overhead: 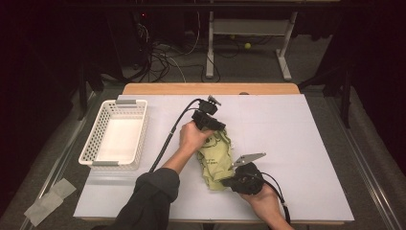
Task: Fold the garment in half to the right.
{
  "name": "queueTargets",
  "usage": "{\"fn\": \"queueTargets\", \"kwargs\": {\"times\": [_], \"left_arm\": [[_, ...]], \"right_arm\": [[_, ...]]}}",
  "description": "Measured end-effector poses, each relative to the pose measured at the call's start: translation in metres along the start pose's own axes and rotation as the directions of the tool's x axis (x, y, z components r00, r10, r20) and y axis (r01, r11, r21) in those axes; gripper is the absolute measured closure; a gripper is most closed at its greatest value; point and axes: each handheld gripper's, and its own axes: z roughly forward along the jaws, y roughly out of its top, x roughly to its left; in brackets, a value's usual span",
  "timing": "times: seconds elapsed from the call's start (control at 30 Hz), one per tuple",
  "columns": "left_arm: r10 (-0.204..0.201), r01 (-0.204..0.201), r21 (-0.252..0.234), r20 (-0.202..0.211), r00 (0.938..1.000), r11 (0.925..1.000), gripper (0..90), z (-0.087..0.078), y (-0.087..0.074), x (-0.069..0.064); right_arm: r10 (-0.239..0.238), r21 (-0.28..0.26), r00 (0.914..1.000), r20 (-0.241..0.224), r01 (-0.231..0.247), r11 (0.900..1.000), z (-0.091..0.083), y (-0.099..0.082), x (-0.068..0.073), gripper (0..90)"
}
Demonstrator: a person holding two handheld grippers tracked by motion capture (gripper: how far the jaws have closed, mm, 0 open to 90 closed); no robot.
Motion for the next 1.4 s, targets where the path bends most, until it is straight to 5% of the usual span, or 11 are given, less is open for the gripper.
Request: {"fn": "queueTargets", "kwargs": {"times": [0.33,0.6,1.07,1.4], "left_arm": [[-0.001,0.0,-0.059,-0.024,0.9997,0.9983,40.0,-0.03,-0.011,0.001],[-0.003,0.002,-0.055,-0.015,0.9999,0.9985,35.5,-0.04,-0.039,0.001],[0.004,-0.004,-0.01,0.011,0.9999,0.9999,34.0,-0.039,-0.084,-0.007],[0.014,-0.014,0.012,0.018,0.9997,0.9998,34.0,-0.034,-0.093,-0.011]], "right_arm": [[-0.002,0.005,1.0,0.004,0.002,1.0,0.0,0.001,0.0,83.5],[-0.006,0.014,0.9999,0.011,0.006,0.9999,-0.001,0.0,0.001,79.3],[-0.027,0.059,0.9989,0.038,0.025,0.9979,-0.016,-0.01,0.005,71.8],[-0.001,-0.005,0.996,0.089,0.001,1.0,-0.051,-0.01,-0.011,78.6]]}}
